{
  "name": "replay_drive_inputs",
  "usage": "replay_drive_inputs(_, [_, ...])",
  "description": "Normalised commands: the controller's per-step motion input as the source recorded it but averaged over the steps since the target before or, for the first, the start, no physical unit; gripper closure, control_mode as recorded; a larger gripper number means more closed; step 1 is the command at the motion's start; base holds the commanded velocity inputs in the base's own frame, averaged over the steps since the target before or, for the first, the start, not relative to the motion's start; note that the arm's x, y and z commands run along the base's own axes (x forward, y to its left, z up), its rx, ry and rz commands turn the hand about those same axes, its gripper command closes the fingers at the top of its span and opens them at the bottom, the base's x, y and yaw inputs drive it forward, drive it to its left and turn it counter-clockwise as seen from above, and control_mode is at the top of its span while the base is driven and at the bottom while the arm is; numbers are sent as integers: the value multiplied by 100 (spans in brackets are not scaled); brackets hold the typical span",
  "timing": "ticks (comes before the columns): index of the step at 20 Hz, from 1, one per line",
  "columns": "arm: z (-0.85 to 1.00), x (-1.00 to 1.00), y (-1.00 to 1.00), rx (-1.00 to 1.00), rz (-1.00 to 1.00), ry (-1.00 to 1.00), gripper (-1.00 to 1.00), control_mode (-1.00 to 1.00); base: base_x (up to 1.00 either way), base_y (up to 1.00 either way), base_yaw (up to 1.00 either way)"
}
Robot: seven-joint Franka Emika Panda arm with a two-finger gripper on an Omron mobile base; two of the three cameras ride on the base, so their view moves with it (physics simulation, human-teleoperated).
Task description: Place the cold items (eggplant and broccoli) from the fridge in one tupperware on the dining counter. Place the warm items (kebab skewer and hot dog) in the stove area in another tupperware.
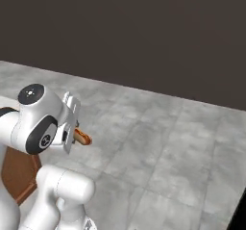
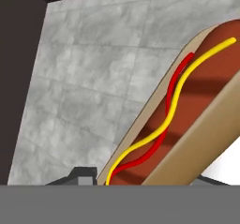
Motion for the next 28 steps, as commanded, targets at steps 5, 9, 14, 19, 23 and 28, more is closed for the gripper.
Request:
replay_drive_inputs(5, [0, 0, 0, 0, 0, 0, 100, 100, 100, 14, 52])
replay_drive_inputs(9, [0, 0, 0, 0, 0, 0, 100, 100, 100, 3, 53])
replay_drive_inputs(14, [0, 0, 0, 0, 0, 0, 100, 100, 100, -2, 65])
replay_drive_inputs(19, [0, 0, 0, 0, 0, 0, 100, 100, 100, -6, 71])
replay_drive_inputs(23, [0, 0, 0, 0, 0, 0, 100, 100, 97, -7, 77])
replay_drive_inputs(28, [0, 0, 0, 0, 0, 0, 100, 100, 17, -75, 48])
